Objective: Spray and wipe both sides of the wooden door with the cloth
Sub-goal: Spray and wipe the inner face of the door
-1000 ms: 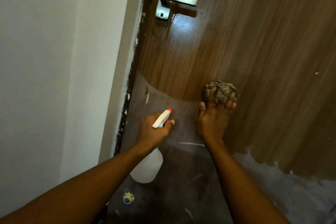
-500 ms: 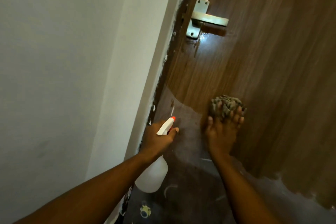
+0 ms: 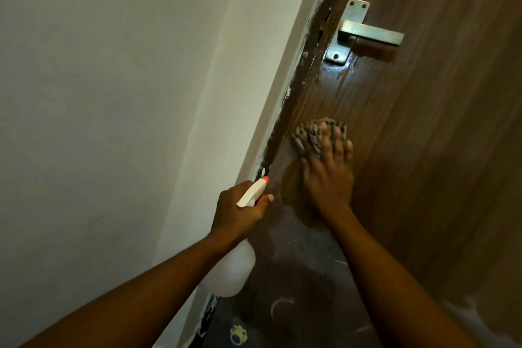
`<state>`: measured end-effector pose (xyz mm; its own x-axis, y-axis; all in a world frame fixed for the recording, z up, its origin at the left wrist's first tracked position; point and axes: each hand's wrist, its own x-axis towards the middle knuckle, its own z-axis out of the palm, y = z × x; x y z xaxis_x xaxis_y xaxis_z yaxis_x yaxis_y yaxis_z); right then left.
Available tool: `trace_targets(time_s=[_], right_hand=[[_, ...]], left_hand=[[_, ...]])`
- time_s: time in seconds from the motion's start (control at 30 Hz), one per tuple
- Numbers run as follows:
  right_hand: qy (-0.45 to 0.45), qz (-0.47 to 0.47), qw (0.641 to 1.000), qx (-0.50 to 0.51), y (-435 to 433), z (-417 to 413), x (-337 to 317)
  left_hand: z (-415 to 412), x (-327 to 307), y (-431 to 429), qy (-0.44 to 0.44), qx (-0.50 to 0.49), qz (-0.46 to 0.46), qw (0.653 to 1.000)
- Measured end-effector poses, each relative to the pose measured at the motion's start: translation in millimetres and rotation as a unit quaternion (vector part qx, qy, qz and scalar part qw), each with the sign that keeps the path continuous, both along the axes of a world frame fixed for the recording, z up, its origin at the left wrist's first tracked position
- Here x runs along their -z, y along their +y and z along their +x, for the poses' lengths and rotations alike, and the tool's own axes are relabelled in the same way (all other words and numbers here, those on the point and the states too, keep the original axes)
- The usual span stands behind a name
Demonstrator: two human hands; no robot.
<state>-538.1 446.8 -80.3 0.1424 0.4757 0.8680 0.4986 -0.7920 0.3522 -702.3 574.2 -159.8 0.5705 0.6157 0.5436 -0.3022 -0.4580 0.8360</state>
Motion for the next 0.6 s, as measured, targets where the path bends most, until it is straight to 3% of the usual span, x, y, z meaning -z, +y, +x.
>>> trace_targets(time_s=[0.17,0.4,0.5,0.6], right_hand=[[-0.027,-0.113,0.993,-0.032,43.8,-4.1,28.6],[0.035,-0.33,0.942,-0.042,-19.3,4.7,193.4],[-0.004,-0.269,0.963,-0.028,-55.7,9.4,164.3],[-0.031,-0.084,0.996,-0.012,-40.5,8.5,111.0]], left_hand=[[-7.5,3.9,-0.1,-0.01,-0.003,0.018,1.0],[-2.2,41.3,-18.2,0.018,0.043,0.015,0.999],[7.7,52.4,-20.8,0.014,0.054,0.006,0.998],[21.0,51.5,-17.4,0.006,0.07,0.008,0.998]])
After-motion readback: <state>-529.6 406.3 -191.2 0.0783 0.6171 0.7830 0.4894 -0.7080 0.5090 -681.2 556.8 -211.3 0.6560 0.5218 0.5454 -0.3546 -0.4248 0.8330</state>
